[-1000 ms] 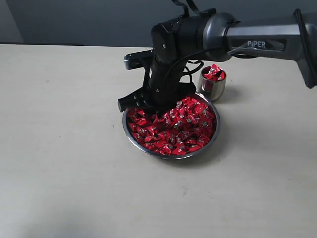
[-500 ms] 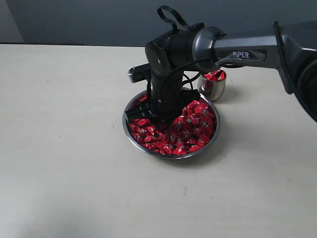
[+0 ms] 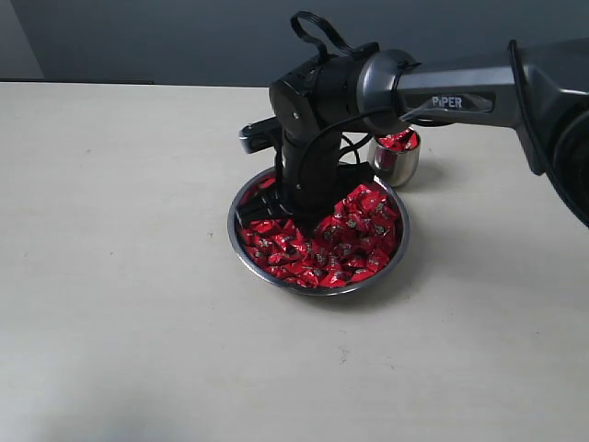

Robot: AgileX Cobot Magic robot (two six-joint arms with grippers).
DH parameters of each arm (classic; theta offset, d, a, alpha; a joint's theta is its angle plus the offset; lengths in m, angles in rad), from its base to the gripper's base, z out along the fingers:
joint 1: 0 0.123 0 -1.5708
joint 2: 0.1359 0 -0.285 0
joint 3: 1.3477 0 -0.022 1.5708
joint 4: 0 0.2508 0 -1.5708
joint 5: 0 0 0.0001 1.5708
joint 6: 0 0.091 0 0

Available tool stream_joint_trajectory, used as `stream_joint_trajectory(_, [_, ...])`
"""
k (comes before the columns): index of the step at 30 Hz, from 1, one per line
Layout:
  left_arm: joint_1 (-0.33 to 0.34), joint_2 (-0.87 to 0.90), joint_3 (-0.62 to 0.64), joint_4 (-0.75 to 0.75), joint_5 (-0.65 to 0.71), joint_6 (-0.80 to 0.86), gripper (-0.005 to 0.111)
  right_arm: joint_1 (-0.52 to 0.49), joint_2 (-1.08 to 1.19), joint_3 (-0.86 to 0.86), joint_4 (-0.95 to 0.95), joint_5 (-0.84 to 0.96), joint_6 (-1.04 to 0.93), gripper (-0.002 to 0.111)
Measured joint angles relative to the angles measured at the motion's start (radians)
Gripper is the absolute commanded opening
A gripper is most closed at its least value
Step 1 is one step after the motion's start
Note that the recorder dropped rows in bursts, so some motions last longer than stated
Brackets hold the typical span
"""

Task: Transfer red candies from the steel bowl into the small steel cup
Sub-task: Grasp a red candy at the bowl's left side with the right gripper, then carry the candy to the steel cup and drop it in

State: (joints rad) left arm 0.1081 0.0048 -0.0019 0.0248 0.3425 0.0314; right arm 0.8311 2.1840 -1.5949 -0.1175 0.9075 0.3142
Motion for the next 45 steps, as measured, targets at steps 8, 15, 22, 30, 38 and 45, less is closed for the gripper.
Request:
stream_joint_trajectory(8, [0.0,0.0,0.0,0.0,0.0,0.0,0.0,0.0,-0.061,0.0,-0.088,0.012,0.0,-0.001])
stream_joint_trajectory(15, [0.0,0.0,0.0,0.0,0.0,0.0,0.0,0.0,-0.148,0.0,-0.162,0.013,0.0,-0.001])
stream_joint_trajectory(22, [0.0,0.0,0.0,0.0,0.0,0.0,0.0,-0.059,-0.173,0.0,-0.259,0.014,0.0,-0.001])
stream_joint_trajectory(30, [0.0,0.0,0.0,0.0,0.0,0.0,0.0,-0.219,-0.174,-0.004,-0.26,-0.006,-0.023,-0.001])
stream_joint_trajectory(38, [0.0,0.0,0.0,0.0,0.0,0.0,0.0,-0.339,-0.174,-0.094,-0.071,-0.015,-0.157,-0.001])
stream_joint_trajectory(45, [0.0,0.0,0.0,0.0,0.0,0.0,0.0,-0.363,-0.159,-0.113,-0.037,-0.034,-0.175,-0.001])
